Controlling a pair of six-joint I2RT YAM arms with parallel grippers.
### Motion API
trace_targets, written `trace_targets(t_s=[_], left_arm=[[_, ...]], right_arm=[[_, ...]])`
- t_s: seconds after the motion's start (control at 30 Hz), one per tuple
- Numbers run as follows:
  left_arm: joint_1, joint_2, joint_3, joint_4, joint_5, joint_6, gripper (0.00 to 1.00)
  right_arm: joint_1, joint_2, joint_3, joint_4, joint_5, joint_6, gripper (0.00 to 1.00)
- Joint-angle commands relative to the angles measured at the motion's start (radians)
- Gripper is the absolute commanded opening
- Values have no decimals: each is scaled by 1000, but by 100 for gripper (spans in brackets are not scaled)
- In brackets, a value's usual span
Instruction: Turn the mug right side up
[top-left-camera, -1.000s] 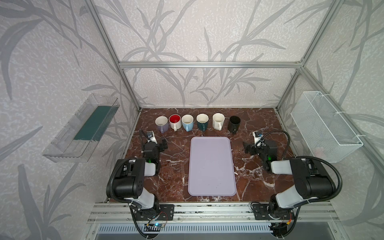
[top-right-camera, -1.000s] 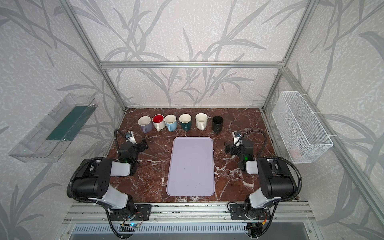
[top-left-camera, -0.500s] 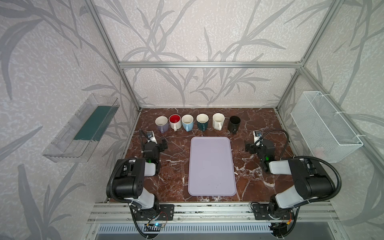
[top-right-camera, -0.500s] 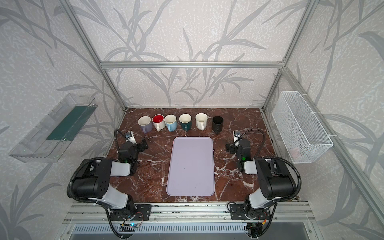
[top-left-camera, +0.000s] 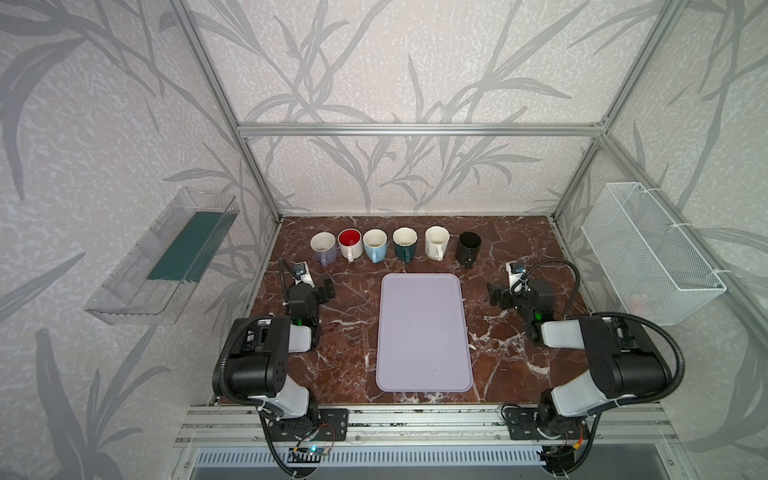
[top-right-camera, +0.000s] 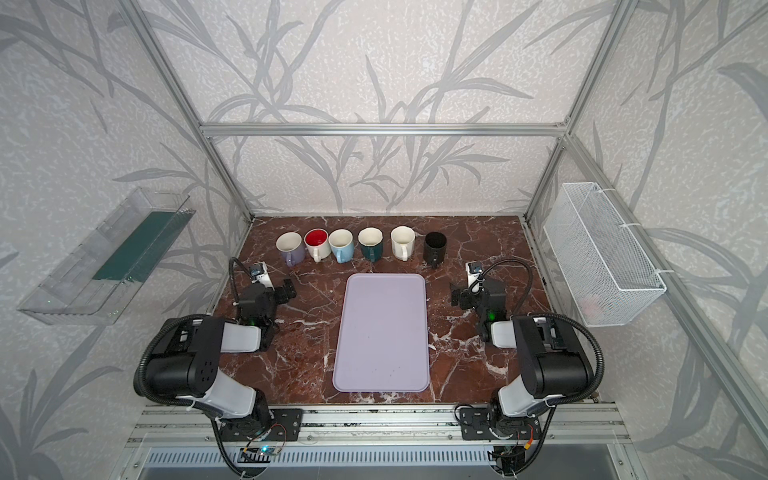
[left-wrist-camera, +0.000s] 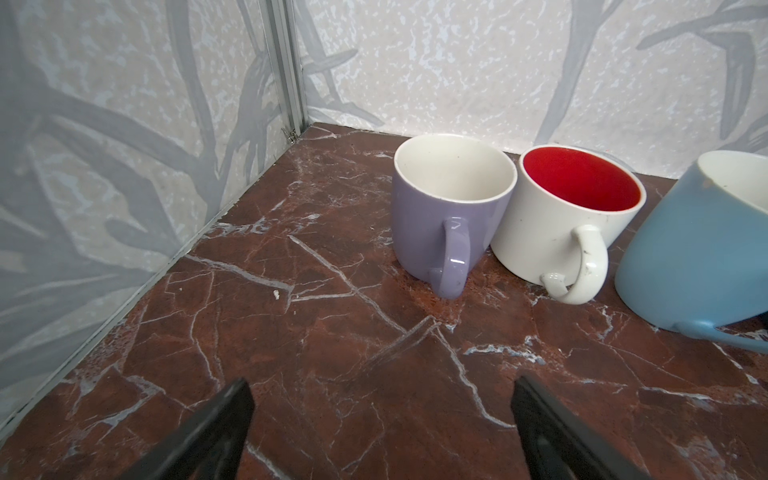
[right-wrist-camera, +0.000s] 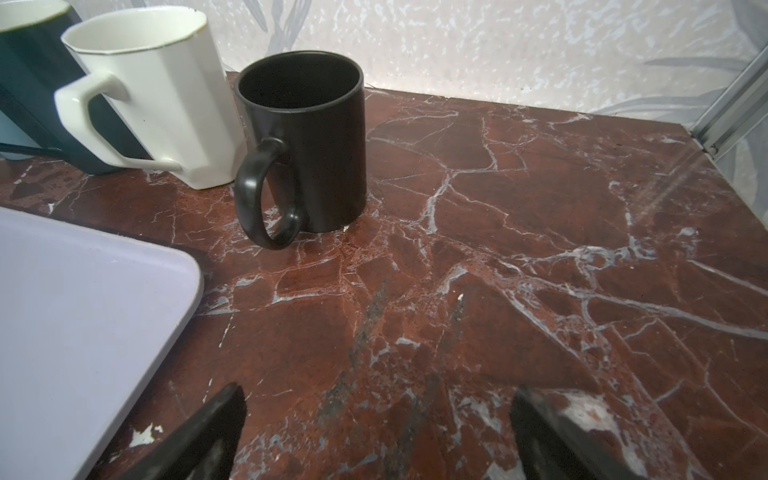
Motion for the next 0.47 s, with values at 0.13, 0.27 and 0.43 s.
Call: trace_targets(t_s=[0.13,0.27,0.43], left_arm=[[-5,4,16,-15,-11,18,99],[-3,5,15,-11,-2,20,99],[-3,5,12,-7,-2,21,99]], right_arm=[[0,-16,22,2,-12,-11,99],[14,-14,23,-2,3,-24,99],[14,-14,25,-5,8,-19,99]])
